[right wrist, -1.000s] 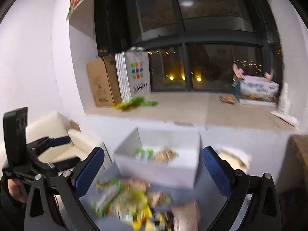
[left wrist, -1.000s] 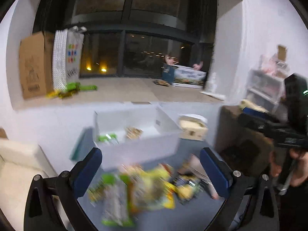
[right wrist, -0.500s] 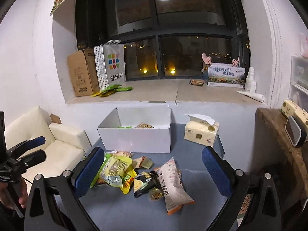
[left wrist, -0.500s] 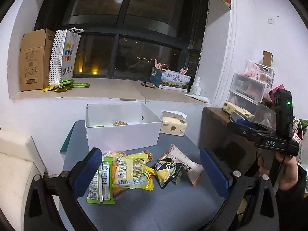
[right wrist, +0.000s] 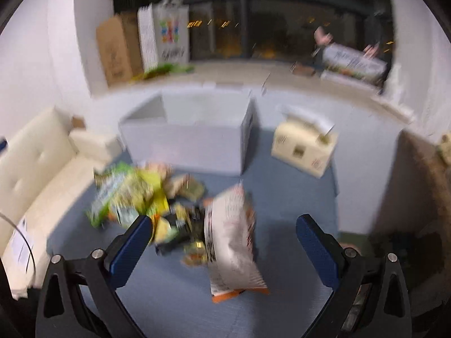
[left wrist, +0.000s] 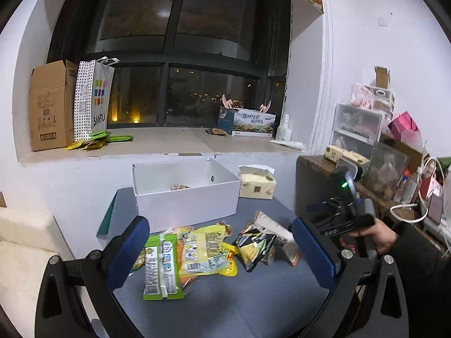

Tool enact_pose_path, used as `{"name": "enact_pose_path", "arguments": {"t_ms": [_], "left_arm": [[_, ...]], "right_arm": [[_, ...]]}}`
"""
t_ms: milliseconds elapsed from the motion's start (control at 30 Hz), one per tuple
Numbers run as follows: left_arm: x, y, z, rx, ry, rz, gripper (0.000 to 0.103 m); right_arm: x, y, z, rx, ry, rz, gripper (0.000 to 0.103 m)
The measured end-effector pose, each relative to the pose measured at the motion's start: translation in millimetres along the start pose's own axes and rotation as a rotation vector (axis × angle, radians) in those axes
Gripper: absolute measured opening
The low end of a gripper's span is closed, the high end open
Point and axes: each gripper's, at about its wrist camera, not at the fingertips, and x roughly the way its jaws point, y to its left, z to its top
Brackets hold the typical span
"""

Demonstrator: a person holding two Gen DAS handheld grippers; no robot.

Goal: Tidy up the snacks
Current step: 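Grasp a white printed chip bag with the right tool while the left grasps a green bar packet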

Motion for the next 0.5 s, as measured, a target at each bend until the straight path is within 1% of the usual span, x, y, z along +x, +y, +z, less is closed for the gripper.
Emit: {"name": "enact_pose_path", "arguments": {"t_ms": [33,67,100,133,167,200,300,367,400,433,467,500], "left_arm": [[1,0,-1,0.003,0.003,0.002,0.103],[2,1,-4,0.004,0.011,0.005,0.103],[3,1,-5,0.004,0.018,0.006,0.103],[4,2,-8,0.002,0.024,0.007,0.103],[6,4,-10,-0.004,0.034,0.007,0.103],[8,6,-12,-0.008,0.042,0.007,0.103],[13,10,-19,-0.019,0.066,0.001,0.103],[17,15,-23,-0.036,0.084,-0.003,0.103],[20,17,-25,-0.046,0.093,-0.005,0.103],[24,21,-27,-0.063,0.106,-0.006,0.103],[27,24,-30,-0.08,0.118,-0.007,0.103],[31,30,-34,-0.101,0.135,-0.01,0.103]], "right_arm": [[17,-2,-7,-0.022,0.039,0.01,0.103],[26,-4,-10,-0.033,0.057,0.012,0.103],[39,-8,-15,-0.036,0.087,0.001,0.103],[53,-14,-19,-0.014,0.128,-0.027,0.103],[59,-19,-22,0.005,0.14,-0.03,0.103],[66,-24,-24,0.028,0.145,-0.014,0.103],[83,-42,-31,0.143,0.171,0.09,0.102],[92,-50,-36,0.215,0.189,0.157,0.091],[95,-52,-37,0.237,0.195,0.188,0.076],[98,-54,-39,0.251,0.205,0.228,0.063],[101,-55,-41,0.259,0.211,0.253,0.059],[101,-56,-43,0.275,0.209,0.28,0.05]]}}
